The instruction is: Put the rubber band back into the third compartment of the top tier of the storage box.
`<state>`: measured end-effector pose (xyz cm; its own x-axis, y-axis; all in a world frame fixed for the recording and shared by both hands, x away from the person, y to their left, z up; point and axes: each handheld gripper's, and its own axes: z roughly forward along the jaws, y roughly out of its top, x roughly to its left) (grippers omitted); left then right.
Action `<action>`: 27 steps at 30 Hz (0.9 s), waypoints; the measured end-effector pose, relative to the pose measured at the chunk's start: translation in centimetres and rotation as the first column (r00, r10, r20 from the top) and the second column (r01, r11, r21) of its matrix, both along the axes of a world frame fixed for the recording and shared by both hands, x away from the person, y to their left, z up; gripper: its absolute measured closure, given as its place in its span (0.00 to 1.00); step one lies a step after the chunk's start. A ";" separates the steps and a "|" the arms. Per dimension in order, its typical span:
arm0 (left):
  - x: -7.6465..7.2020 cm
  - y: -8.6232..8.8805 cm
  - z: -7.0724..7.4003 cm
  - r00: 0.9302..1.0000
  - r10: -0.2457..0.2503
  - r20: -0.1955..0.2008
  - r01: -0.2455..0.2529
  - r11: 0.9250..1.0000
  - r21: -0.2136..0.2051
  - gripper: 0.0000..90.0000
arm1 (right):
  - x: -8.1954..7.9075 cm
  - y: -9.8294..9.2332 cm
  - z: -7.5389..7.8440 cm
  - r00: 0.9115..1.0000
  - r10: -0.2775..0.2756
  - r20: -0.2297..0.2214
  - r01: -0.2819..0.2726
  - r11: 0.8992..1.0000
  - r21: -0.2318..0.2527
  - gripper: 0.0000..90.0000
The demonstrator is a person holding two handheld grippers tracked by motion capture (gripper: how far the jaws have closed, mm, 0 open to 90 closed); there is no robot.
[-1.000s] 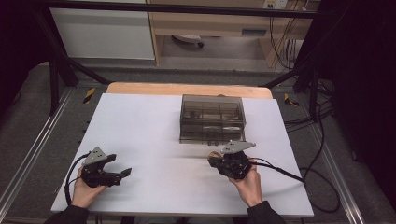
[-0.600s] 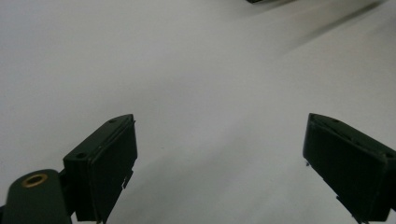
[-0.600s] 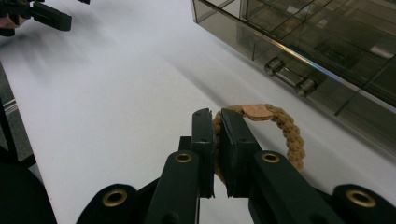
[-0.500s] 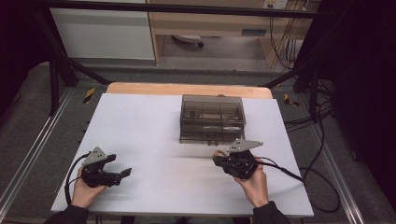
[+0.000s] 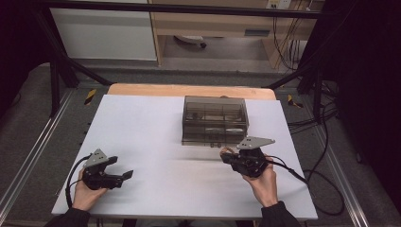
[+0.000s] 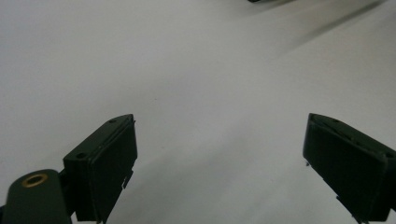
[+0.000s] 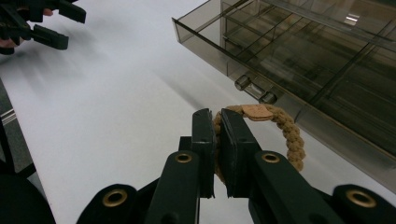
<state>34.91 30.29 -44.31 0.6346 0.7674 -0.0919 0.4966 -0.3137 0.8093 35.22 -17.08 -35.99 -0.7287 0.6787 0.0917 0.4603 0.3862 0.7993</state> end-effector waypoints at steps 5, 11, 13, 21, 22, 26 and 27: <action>0.0 0.0 0.0 1.000 0.000 -0.001 0.000 1.000 -0.001 0.11 | 0.3 -0.5 0.5 1.000 -0.017 0.006 0.017 1.000 0.001 0.94; 0.0 0.0 0.0 1.000 0.000 0.000 0.000 1.000 -0.002 0.11 | 0.7 -0.8 0.9 0.999 -0.031 0.012 0.030 1.000 0.003 0.94; 0.0 0.0 0.0 1.000 0.000 -0.001 0.000 1.000 -0.003 0.11 | 0.8 -0.9 0.9 0.999 -0.033 0.018 0.033 0.999 0.002 0.94; 0.0 0.0 -0.1 1.000 -0.001 -0.003 0.001 1.000 -0.002 0.11 | 1.8 -1.7 1.7 0.997 -0.068 0.031 0.068 0.998 0.004 0.94; 0.0 0.0 -0.1 1.000 -0.001 -0.003 0.001 1.000 -0.001 0.11 | 2.0 -1.7 1.7 0.997 -0.072 0.033 0.072 0.997 0.005 0.94; 0.0 0.0 0.0 1.000 0.002 -0.004 -0.002 1.000 -0.006 0.11 | 3.0 -1.8 2.0 0.995 -0.090 0.037 0.090 0.996 0.002 0.94; 0.0 0.0 0.0 1.000 0.002 -0.003 -0.002 1.000 -0.005 0.11 | 3.0 -1.8 2.0 0.995 -0.090 0.037 0.090 0.996 0.002 0.94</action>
<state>34.94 30.32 -44.36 0.6330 0.7679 -0.0979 0.4998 -0.3089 0.8092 38.18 -18.88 -34.04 -0.6677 0.7415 0.0662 0.4633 0.3443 0.8166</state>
